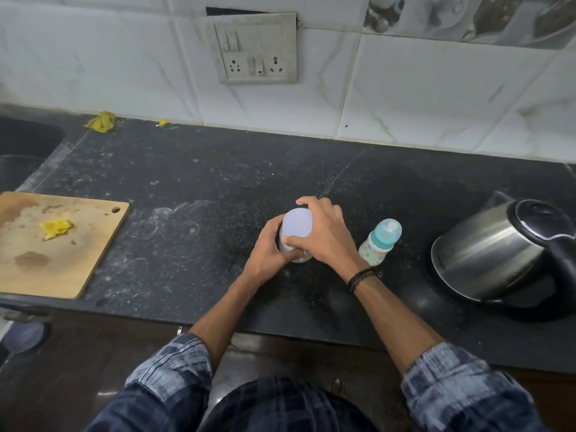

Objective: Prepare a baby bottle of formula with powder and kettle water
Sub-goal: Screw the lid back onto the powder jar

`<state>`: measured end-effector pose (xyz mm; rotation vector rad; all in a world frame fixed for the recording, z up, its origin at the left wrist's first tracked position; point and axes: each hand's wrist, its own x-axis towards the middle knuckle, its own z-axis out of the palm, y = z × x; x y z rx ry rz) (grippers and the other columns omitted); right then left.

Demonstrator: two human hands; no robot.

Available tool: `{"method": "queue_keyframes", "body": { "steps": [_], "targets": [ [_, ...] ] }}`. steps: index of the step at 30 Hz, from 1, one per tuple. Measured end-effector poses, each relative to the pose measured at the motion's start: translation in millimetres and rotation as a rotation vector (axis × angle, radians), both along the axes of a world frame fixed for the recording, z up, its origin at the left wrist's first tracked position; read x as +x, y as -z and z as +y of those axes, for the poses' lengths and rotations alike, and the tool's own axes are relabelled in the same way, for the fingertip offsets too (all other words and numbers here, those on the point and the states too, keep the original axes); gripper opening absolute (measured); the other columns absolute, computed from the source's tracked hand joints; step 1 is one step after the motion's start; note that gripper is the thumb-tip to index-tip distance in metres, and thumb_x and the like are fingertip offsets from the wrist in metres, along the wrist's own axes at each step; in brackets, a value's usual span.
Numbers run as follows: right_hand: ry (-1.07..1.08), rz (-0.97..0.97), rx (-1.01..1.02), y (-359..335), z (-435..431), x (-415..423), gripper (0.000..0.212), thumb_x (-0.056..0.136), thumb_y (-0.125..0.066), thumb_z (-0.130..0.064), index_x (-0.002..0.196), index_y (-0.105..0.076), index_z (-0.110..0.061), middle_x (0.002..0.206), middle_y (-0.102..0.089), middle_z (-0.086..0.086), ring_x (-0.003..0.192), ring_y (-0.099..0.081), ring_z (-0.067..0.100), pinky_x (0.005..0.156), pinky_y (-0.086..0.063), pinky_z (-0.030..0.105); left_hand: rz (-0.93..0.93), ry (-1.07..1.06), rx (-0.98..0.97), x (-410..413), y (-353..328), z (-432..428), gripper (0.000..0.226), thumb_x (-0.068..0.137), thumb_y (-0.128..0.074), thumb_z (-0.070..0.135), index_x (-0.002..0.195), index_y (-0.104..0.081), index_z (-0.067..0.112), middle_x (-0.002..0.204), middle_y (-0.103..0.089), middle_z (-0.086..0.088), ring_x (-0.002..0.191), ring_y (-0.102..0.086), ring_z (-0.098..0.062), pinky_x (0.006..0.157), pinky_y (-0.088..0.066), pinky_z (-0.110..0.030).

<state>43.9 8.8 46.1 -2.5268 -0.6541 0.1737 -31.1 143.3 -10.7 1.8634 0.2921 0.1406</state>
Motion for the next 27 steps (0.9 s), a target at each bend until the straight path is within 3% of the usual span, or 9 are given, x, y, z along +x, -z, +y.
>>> {"method": "queue_keyframes", "body": {
  "steps": [5, 11, 14, 18, 21, 24, 27],
  "targets": [
    [0.015, 0.022, -0.039, -6.9, -4.4, -1.3, 0.092, 0.071, -0.081, -0.069, 0.146, -0.041, -0.034, 0.137, -0.048, 0.002, 0.125, -0.043, 0.025, 0.081, -0.041, 0.036, 0.002, 0.008, -0.022, 0.1, 1.0, 0.1, 0.084, 0.064, -0.083, 0.053, 0.137, -0.043, 0.042, 0.138, -0.05, 0.014, 0.126, -0.051, -0.009, 0.103, -0.044, -0.028],
    [0.012, 0.077, -0.053, -20.5, -10.2, -3.3, 0.086, 0.079, -0.086, -0.046, 0.149, -0.038, -0.033, 0.139, -0.054, 0.006, 0.127, -0.05, 0.027, 0.086, -0.045, 0.039, 0.013, 0.021, -0.005, 0.1, 1.0, 3.0, 0.087, 0.06, -0.08, 0.06, 0.136, -0.041, 0.044, 0.135, -0.048, 0.02, 0.121, -0.048, 0.008, 0.093, -0.039, -0.012],
    [0.029, 0.072, -0.075, -21.7, -10.6, -8.1, 0.081, 0.082, -0.085, -0.045, 0.147, -0.039, -0.03, 0.135, -0.054, 0.008, 0.123, -0.055, 0.029, 0.085, -0.044, 0.038, 0.011, 0.031, 0.007, 1.1, 0.1, 3.9, 0.087, 0.059, -0.079, 0.06, 0.135, -0.041, 0.042, 0.136, -0.048, 0.018, 0.119, -0.046, 0.014, 0.089, -0.039, -0.007],
    [0.053, 0.081, -0.095, -23.8, -15.5, -10.3, 0.08, 0.081, -0.085, -0.048, 0.145, -0.041, -0.029, 0.13, -0.054, 0.008, 0.116, -0.06, 0.031, 0.08, -0.042, 0.035, 0.001, 0.049, 0.014, 2.5, 1.6, 4.7, 0.086, 0.062, -0.079, 0.058, 0.136, -0.04, 0.039, 0.136, -0.047, 0.015, 0.12, -0.045, 0.015, 0.089, -0.039, -0.002],
    [0.023, 0.059, -0.088, -28.7, -18.1, -9.2, 0.08, 0.083, -0.085, -0.045, 0.147, -0.041, -0.029, 0.136, -0.052, 0.007, 0.121, -0.058, 0.029, 0.087, -0.049, 0.04, -0.003, 0.059, 0.016, 3.9, 4.6, 6.8, 0.083, 0.066, -0.082, 0.051, 0.137, -0.043, 0.037, 0.137, -0.048, 0.013, 0.123, -0.048, 0.008, 0.091, -0.039, -0.003],
    [-0.031, 0.057, -0.079, -30.7, -18.6, -7.0, 0.074, 0.088, -0.081, -0.037, 0.15, -0.043, -0.028, 0.141, -0.056, 0.006, 0.127, -0.057, 0.029, 0.091, -0.048, 0.04, 0.002, 0.066, 0.027, 4.9, 4.8, 8.6, 0.082, 0.066, -0.085, 0.049, 0.136, -0.044, 0.037, 0.133, -0.049, 0.022, 0.119, -0.049, 0.011, 0.09, -0.039, -0.003],
    [-0.042, 0.035, -0.092, -30.2, -18.3, -6.4, 0.068, 0.089, -0.079, -0.04, 0.147, -0.045, -0.028, 0.136, -0.059, 0.007, 0.121, -0.061, 0.031, 0.085, -0.045, 0.039, 0.008, 0.06, 0.043, 5.7, 2.9, 7.8, 0.084, 0.064, -0.083, 0.056, 0.135, -0.043, 0.038, 0.131, -0.048, 0.028, 0.117, -0.049, 0.014, 0.089, -0.039, -0.002]
  ]
}}
